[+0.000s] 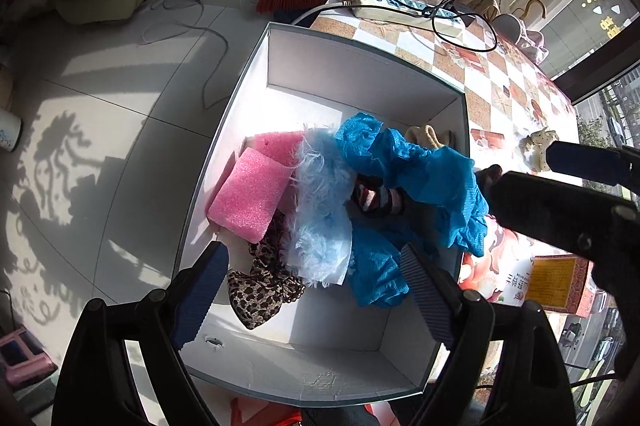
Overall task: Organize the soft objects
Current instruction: 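Open both tools to drop the sponge and glove into the box, then move both tools back over the purple knit hat and polka-dot scrunchie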
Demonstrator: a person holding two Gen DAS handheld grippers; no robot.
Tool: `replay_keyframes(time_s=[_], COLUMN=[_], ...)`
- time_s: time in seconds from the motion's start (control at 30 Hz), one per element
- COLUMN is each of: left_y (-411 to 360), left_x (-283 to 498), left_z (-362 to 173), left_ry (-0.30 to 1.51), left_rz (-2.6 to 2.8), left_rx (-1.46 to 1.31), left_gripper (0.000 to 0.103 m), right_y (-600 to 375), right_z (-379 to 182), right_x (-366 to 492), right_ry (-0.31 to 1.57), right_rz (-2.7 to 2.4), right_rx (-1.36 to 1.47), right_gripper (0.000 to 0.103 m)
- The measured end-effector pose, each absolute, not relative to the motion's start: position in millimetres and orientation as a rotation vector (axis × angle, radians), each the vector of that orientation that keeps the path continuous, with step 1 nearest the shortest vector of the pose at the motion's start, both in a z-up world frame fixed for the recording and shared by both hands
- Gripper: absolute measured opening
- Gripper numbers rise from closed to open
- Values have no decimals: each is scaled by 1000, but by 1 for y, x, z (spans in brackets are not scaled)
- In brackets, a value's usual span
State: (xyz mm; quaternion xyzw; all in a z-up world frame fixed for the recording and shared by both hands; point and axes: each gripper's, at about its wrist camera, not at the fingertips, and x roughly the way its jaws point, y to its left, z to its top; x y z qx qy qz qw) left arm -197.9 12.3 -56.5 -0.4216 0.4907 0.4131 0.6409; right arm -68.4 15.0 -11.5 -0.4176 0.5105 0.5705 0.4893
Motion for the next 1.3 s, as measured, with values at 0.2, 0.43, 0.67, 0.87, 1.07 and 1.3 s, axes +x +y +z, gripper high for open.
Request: replay_keyframes(time_s=[0.2,0.43,0.67,0.87,1.07,1.3], left_y=[16,17,14,14,12,1], left_x=[-200,-196,-194,-180,-141,-69], left_z=[-48,-48,-46,-43,-31,-22], left_ry=[1041,1059,1073,1112,1148,1201], left_rz=[927,917,910,875,799,667], left_rx=[-970,-973,-964,-946,-859,-743], left_gripper=[103,103,103,103,103,103], right_y=[14,12,8,1,-15,-55], right_z=[-14,-14,-14,-12,-9,-10], right_x=[-57,-52,-47,-33,3,78], right_ry=[1285,1295,1303,1314,1337,1426], right_rz=[1346,1338,1331,1314,1244,1082], right_rx=[-989,-978,-967,-932,-860,-701], right_gripper=[82,82,82,82,82,82])
